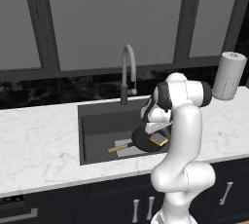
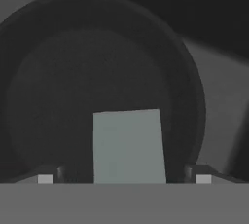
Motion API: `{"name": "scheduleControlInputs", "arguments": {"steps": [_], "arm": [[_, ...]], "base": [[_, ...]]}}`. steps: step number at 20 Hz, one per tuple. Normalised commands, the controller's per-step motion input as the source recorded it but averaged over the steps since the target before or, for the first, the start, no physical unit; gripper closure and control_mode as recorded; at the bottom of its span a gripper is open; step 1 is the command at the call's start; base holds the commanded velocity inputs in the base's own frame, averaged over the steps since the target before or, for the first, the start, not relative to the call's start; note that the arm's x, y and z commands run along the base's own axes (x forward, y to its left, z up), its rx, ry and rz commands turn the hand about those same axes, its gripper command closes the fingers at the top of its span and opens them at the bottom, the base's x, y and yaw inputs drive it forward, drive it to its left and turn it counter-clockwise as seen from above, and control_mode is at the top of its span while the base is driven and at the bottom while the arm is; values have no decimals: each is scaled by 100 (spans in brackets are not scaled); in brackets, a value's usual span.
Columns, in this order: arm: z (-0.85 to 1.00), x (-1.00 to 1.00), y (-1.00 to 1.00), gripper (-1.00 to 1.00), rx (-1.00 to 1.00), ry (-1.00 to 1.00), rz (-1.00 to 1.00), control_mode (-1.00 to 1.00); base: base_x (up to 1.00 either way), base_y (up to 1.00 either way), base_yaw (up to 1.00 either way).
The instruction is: Pick the pan and sponge and place them into the sink. Then turn on the water.
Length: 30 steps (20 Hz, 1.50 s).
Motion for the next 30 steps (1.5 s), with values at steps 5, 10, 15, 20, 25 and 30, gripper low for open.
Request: {"name": "scheduleControlInputs", "arguments": {"steps": [5, 10, 15, 20, 25, 30], "arm": [[96, -22, 34, -100, 1, -21, -16, -100], [94, -38, 8, -100, 0, -14, -18, -100], [95, -34, 0, -100, 0, -5, -14, -100], [39, -1, -16, -100, 8, 0, -7, -100], [2, -1, -7, -100, 19, -2, 0, -100], [11, 0, 0, -100, 29, -18, 0, -100]], "base": [[0, 0, 0], [0, 0, 0], [0, 0, 0], [0, 0, 0], [0, 0, 0], [0, 0, 0]]}}
